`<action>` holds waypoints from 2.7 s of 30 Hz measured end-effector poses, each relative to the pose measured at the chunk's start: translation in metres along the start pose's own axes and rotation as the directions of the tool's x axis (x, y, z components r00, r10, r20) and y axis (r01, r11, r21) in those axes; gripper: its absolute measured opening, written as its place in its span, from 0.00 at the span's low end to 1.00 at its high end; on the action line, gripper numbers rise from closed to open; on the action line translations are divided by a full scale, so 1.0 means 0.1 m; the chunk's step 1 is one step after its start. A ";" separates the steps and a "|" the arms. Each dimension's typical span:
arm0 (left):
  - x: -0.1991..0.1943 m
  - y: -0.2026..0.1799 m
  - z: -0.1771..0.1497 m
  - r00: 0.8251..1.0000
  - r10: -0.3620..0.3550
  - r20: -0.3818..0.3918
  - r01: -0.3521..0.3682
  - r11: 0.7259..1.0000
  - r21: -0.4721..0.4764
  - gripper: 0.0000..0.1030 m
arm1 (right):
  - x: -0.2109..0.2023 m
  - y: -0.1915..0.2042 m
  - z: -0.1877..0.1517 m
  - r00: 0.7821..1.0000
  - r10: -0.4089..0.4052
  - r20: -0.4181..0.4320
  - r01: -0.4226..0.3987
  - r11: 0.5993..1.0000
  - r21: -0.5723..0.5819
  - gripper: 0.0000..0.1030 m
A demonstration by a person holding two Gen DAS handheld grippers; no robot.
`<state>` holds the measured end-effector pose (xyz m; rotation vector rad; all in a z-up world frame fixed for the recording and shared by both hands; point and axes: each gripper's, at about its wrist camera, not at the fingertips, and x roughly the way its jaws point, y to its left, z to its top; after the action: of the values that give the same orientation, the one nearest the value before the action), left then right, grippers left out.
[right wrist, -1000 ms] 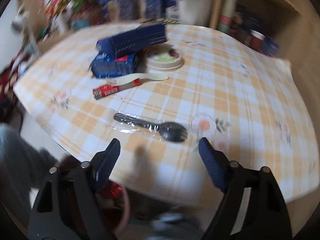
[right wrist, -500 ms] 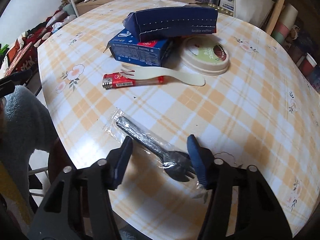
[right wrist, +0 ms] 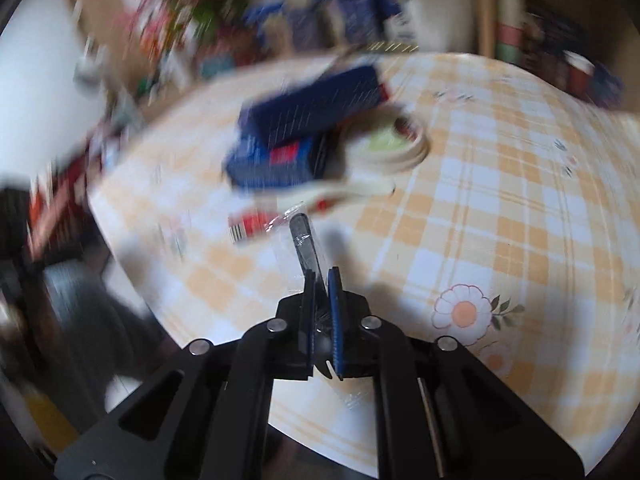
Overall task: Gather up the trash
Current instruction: 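Grasp the blue luckin coffee box with the left tool while the right tool holds the spoon, then carry both items over the bin and open the left tool to drop the coffee box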
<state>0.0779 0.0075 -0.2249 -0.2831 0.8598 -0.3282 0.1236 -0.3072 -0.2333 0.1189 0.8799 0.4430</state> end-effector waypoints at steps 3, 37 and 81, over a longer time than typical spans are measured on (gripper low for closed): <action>0.07 -0.10 0.06 1.000 0.023 -0.006 -0.023 0.998 0.051 0.91 | -0.07 0.01 -0.01 0.997 -0.010 0.081 0.002 0.995 0.101 0.09; 1.82 0.45 1.28 0.919 -0.375 0.120 0.337 0.592 -0.732 0.41 | -0.15 -0.22 -0.01 0.988 -0.083 0.127 0.048 0.965 0.256 0.09; -0.79 -0.48 0.80 0.960 -0.276 -0.051 0.281 0.947 0.158 0.18 | -1.14 0.69 -0.62 0.963 -0.088 0.253 0.026 0.971 0.238 0.09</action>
<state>0.0837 0.0032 -0.1029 -0.2468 0.8154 -0.6655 -0.0089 -0.2979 -0.1716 0.3590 0.6694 0.2602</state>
